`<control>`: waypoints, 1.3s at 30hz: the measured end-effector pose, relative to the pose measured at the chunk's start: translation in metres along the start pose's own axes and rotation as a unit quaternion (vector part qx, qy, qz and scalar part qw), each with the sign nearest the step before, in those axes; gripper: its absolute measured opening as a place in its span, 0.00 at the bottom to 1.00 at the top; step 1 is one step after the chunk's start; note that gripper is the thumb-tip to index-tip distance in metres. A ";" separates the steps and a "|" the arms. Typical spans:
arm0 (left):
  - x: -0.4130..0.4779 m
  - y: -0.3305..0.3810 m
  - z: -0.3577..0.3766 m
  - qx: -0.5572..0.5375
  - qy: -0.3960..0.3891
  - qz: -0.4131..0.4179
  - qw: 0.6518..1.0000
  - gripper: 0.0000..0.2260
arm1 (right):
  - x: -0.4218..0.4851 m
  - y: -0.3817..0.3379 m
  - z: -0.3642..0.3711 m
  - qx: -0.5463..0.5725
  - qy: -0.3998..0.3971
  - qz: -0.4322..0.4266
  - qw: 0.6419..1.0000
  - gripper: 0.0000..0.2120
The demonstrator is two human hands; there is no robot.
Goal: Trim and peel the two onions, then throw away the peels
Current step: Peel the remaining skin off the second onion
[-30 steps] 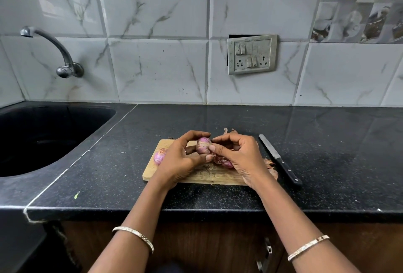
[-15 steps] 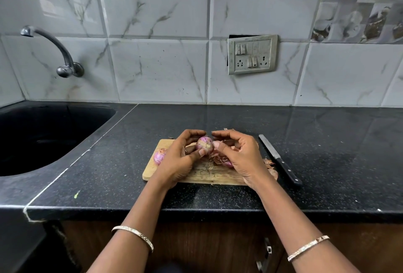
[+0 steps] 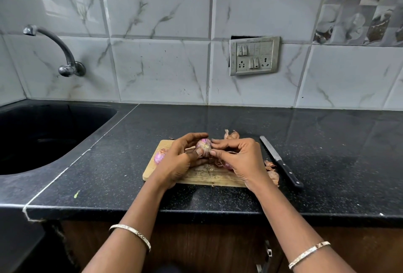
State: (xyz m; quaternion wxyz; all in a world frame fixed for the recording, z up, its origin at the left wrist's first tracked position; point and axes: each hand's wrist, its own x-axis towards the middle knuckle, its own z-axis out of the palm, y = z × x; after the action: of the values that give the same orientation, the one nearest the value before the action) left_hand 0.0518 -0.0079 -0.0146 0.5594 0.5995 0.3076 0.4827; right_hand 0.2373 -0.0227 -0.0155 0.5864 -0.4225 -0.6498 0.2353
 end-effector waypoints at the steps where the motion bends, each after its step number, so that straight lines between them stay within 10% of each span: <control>1: 0.000 0.000 0.000 0.002 0.004 0.000 1.000 0.16 | 0.000 -0.001 0.000 0.000 -0.002 0.006 1.000 0.09; 39: 0.000 0.003 0.002 0.006 -0.015 -0.017 1.000 0.14 | -0.001 -0.010 0.002 -0.033 -0.035 0.019 0.999 0.15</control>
State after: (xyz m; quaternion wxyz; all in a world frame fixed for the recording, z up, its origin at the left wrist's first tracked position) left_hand 0.0534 -0.0094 -0.0114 0.5685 0.6044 0.3120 0.4628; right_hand 0.2326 -0.0277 -0.0086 0.5441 -0.4458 -0.6692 0.2397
